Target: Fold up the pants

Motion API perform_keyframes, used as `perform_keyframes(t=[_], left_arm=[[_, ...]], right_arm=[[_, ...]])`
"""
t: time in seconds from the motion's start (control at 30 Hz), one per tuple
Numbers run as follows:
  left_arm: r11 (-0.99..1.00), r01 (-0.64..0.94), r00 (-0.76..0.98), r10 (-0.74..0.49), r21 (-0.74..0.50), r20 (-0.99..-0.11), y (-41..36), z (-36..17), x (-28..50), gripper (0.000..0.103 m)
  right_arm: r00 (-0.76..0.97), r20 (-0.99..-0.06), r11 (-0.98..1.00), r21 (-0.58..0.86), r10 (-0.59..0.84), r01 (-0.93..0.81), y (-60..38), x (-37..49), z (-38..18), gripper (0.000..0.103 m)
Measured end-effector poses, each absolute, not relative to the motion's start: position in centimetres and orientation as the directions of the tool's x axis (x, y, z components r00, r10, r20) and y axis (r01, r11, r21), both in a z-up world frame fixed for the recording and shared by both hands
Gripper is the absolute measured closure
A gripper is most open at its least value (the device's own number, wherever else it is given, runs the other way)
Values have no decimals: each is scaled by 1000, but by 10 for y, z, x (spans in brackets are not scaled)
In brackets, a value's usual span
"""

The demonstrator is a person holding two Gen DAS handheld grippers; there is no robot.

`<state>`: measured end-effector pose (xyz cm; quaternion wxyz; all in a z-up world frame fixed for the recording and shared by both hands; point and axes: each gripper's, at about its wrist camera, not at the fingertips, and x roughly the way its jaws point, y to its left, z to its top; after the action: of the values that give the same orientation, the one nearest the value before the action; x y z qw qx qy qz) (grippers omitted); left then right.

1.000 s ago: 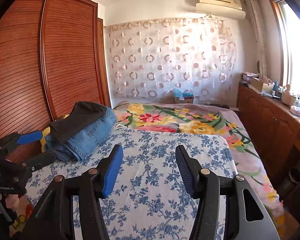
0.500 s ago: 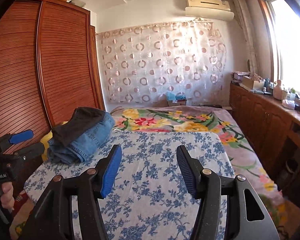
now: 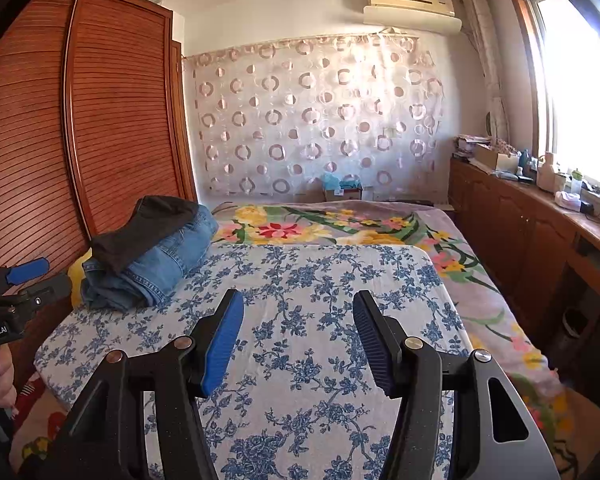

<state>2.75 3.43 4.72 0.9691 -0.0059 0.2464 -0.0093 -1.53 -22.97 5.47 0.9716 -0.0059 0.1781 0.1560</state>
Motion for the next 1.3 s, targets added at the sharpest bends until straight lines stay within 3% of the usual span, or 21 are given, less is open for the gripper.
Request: perform_keyframes(t=[1.3], left_arm=[[1000, 20, 878, -27, -20, -477, 32, 46, 27, 14]], right_arm=[[885, -339, 943, 21, 319, -332, -235, -24, 48, 44]])
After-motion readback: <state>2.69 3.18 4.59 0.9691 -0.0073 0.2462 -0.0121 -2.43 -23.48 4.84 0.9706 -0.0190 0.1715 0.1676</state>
